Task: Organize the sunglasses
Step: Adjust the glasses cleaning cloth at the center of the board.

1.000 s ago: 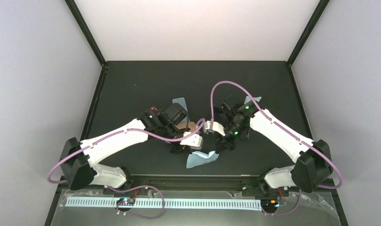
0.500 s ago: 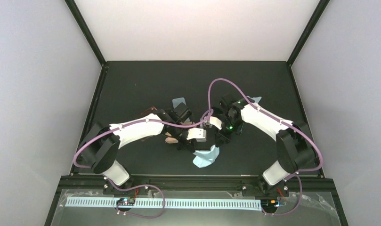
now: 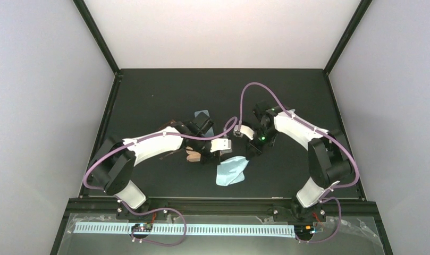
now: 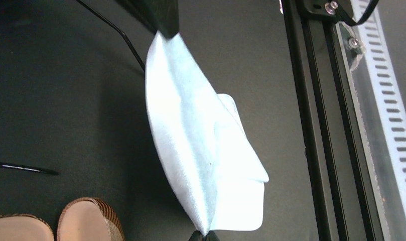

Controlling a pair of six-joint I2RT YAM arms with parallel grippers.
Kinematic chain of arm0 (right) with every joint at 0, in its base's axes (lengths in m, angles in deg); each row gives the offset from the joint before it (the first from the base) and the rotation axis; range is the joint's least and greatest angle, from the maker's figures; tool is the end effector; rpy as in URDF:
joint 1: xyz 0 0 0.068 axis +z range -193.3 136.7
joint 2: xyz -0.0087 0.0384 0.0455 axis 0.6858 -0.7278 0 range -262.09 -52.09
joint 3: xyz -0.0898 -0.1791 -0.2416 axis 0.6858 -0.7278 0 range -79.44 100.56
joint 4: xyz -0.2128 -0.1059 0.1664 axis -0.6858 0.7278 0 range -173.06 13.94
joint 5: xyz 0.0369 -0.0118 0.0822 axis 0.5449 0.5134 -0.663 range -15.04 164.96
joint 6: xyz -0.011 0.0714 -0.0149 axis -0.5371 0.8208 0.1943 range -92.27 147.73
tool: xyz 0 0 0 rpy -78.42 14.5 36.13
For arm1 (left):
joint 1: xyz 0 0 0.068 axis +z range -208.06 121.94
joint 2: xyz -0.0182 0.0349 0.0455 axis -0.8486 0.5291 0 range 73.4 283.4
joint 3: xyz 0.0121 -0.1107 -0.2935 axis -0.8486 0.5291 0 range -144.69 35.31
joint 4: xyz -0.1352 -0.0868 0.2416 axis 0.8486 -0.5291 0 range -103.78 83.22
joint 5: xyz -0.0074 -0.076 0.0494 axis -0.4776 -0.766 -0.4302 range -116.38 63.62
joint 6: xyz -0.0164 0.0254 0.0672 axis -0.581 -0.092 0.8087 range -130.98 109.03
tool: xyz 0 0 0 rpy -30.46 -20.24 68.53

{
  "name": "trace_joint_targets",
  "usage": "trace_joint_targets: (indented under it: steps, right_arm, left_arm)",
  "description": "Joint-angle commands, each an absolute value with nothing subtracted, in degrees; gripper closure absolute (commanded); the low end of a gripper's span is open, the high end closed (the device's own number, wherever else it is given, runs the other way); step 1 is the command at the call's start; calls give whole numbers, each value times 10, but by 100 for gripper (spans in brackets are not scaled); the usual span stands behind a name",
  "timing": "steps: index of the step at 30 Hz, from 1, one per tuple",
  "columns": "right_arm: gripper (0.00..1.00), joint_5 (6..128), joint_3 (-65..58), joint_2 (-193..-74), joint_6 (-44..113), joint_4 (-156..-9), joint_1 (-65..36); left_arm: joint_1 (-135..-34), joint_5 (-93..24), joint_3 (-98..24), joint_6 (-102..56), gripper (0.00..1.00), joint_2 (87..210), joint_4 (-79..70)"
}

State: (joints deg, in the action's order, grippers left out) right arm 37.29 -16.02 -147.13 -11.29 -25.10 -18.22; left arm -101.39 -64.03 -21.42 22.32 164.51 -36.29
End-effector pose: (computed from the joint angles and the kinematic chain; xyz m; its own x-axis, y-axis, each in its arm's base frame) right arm 0.2681 0.1672 0.2025 -0.4898 -0.7795 -0.3905 -0.8341 0.2887 0.4700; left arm 0.2223 -0.2615 0.2035 -0.1404 0.7300 -0.6688 0.9761 -0.0111 -0.2170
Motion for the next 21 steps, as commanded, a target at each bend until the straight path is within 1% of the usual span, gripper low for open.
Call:
trace_joint_targets:
  steps: [1, 5, 11, 21]
  right_arm:
    - [98, 323, -140, -1432, -167, -184, -181]
    - [98, 305, -137, -1422, -198, -129, -172]
    - [98, 297, -166, -1396, -223, -108, -155]
    - [97, 284, -148, -1380, -230, -84, -141]
  left_arm:
    - [-1016, -650, -231, 262, 99, 1619, -417]
    - [-1029, -660, -237, 285, 99, 1602, -461]
    - [-1054, -658, -227, 307, 98, 1589, -487]
    - [-1067, -671, -250, 307, 99, 1555, -500]
